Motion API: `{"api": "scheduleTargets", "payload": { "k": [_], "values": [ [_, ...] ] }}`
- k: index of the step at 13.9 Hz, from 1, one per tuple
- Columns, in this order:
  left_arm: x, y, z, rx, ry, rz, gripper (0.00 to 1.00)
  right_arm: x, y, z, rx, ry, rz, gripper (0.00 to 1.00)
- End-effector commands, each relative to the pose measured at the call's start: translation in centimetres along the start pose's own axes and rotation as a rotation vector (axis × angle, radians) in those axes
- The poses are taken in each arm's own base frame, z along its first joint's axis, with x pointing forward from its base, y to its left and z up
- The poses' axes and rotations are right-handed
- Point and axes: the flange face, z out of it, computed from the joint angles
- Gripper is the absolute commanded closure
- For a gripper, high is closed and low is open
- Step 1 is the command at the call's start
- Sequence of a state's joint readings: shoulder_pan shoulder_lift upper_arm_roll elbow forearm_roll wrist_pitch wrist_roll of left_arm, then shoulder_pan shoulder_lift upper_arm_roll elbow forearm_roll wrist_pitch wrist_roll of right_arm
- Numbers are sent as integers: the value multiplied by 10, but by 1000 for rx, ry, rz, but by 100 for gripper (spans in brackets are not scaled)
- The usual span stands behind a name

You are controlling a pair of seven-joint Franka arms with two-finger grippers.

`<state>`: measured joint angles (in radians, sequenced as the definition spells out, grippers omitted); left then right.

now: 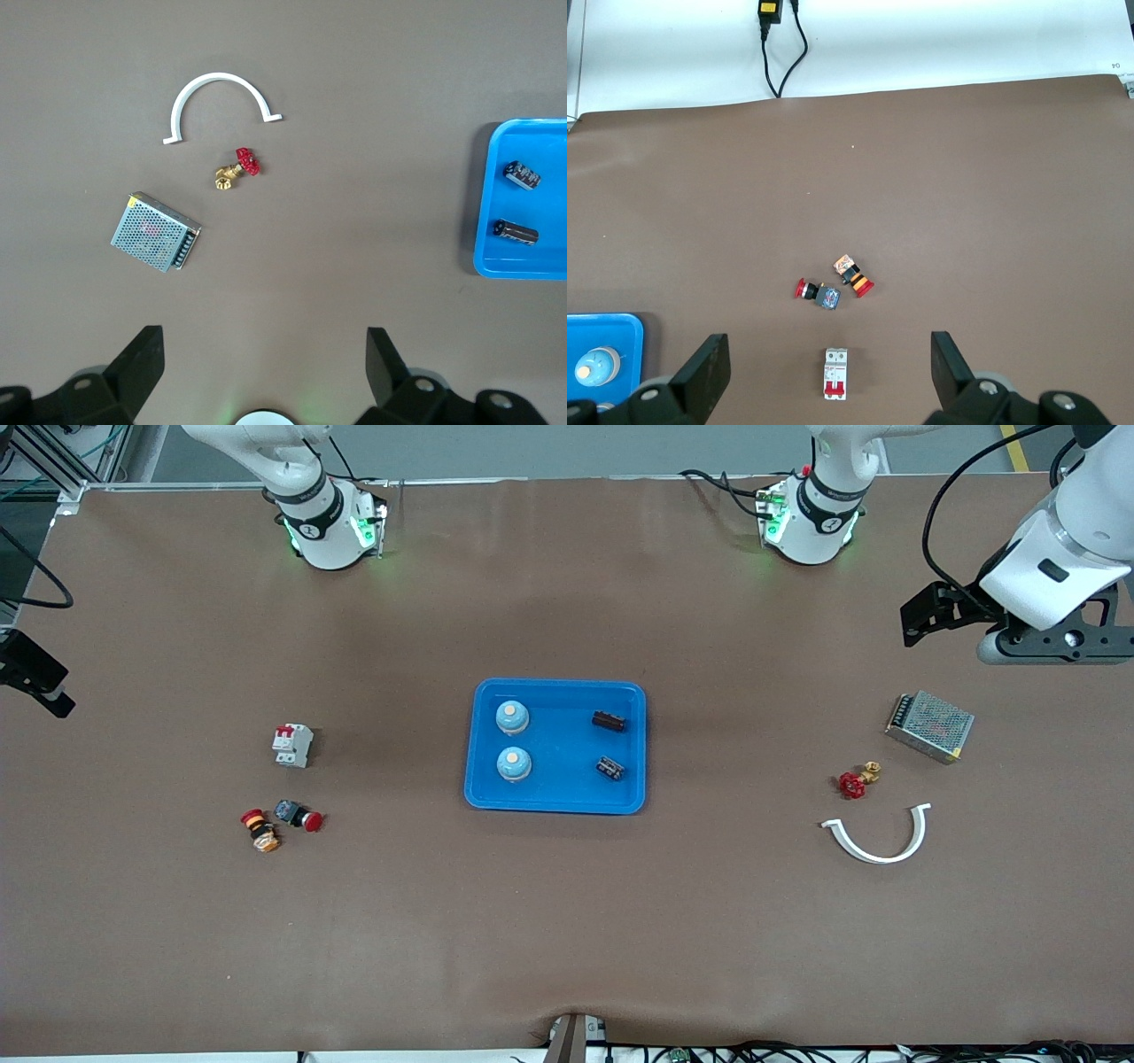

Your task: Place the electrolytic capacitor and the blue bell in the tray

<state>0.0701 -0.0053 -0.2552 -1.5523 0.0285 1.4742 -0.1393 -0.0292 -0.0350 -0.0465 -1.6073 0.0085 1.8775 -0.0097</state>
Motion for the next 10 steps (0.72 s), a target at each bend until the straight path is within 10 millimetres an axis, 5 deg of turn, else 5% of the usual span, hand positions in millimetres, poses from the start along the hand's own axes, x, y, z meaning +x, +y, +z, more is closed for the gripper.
{"api": "scheduleTargets", "payload": {
  "k": [1,3,10],
  "values": [
    [-4,-2,-5,18,0,-1,0,6,-8,1,6,32,-2,0],
    [-10,0,-5,23,1,4,0,2,-11,13,6,27,-6,0],
    [-16,-1,-3,28,-6,11,0,5,-14,9,5,43,-13,0]
  ]
}}
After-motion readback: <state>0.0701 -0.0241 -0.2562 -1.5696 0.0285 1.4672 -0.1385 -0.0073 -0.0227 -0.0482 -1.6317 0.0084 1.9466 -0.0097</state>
